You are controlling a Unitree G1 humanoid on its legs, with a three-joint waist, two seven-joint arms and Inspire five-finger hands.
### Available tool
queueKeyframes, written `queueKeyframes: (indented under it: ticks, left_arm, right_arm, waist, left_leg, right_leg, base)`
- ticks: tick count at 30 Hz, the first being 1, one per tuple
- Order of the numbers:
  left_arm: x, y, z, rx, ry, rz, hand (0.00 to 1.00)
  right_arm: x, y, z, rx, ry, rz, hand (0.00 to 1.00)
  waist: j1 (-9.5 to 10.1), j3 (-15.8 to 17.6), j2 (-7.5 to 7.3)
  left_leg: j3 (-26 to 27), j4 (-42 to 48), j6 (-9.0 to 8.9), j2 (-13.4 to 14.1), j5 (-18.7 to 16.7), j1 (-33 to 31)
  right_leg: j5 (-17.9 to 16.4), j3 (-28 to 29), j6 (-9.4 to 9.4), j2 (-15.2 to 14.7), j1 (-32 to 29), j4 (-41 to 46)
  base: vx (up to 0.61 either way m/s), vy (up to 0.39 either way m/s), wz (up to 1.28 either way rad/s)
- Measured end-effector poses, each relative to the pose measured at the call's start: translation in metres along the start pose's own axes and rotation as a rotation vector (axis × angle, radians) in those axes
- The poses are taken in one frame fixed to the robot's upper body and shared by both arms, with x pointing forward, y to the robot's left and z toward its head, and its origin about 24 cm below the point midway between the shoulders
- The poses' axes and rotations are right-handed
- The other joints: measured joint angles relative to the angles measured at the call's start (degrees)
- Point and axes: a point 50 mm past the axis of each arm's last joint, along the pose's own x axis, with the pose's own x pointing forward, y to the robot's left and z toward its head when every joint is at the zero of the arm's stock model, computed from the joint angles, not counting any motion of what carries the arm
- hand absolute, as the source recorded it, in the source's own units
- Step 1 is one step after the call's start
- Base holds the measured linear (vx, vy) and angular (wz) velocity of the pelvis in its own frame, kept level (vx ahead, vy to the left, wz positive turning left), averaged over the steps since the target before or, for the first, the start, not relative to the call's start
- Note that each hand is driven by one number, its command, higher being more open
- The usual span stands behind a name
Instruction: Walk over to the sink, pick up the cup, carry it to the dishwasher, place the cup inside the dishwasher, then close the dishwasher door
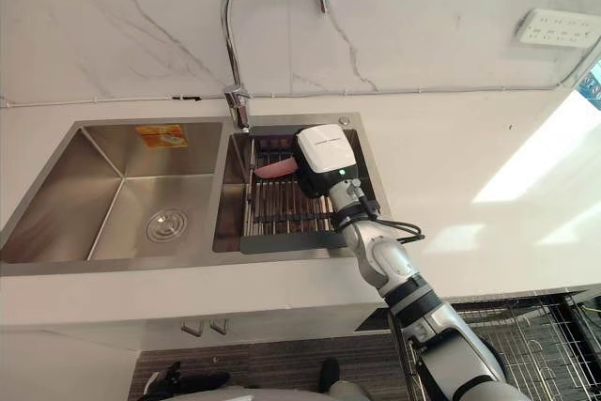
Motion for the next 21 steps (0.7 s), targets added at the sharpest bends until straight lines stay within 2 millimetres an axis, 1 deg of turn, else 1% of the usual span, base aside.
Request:
queueKeyframes:
  ticks: [2,4,6,11,14,21]
  left_arm:
    - [0.000,0.000,0.000,0.000,0.000,0.001,1.00]
    - [0.000,0.001,-0.001,-0.012,0.002,0.004,1.00]
    - [0.000,0.002,-0.001,-0.016,0.005,0.007,1.00]
    - [0.000,0.001,-0.001,-0.015,0.005,0.007,1.00]
    - [0.000,0.001,-0.002,-0.015,0.009,0.007,1.00]
    - [0.000,0.002,-0.003,-0.014,0.015,0.008,1.00]
  right_arm:
    - [-0.002,-0.009,-0.004,0.028,0.012,-0.036,0.00]
    - [-0.003,-0.023,-0.007,0.066,0.026,-0.095,0.00]
    - [-0.003,-0.045,-0.011,0.087,0.025,-0.180,0.00]
    - [-0.007,-0.072,-0.015,0.124,0.028,-0.301,0.00]
    - [-0.014,-0.077,-0.020,0.143,0.039,-0.338,0.00]
    - [-0.023,-0.078,-0.026,0.168,0.057,-0.347,0.00]
  waist:
    - [0.01,0.00,0.00]
    - [0.01,-0.01,-0.02]
    - [-0.01,-0.02,-0.04]
    - [-0.11,-0.06,-0.11]
    - [-0.19,-0.10,-0.17]
    - [-0.52,-0.17,-0.27]
  left_leg:
    - [0.06,0.04,0.01,0.02,-0.05,0.00]
    - [0.36,0.21,0.13,0.05,-0.20,0.00]
    - [0.93,0.53,0.19,0.12,-0.41,0.00]
    - [2.03,1.20,0.29,0.15,-0.75,-0.01]
    - [2.36,1.52,0.37,0.13,-0.84,-0.02]
    - [2.74,1.65,0.38,0.16,-0.84,-0.07]
  right_leg:
    - [0.01,0.20,-0.01,0.05,-0.01,0.00]
    - [0.05,0.60,-0.07,0.12,-0.10,0.00]
    - [0.23,1.22,-0.24,0.23,-0.22,0.00]
    - [0.69,2.25,-0.37,0.31,-0.41,0.00]
    - [0.88,2.69,-0.42,0.29,-0.43,0.00]
    - [0.93,3.11,-0.49,0.37,-0.68,0.00]
  base:
    - [0.00,0.000,-0.02]
    - [0.00,0.003,-0.09]
    - [-0.01,0.028,-0.13]
    - [-0.02,0.030,-0.12]
    - [-0.04,0.034,-0.06]
    - [-0.02,0.022,-0.04]
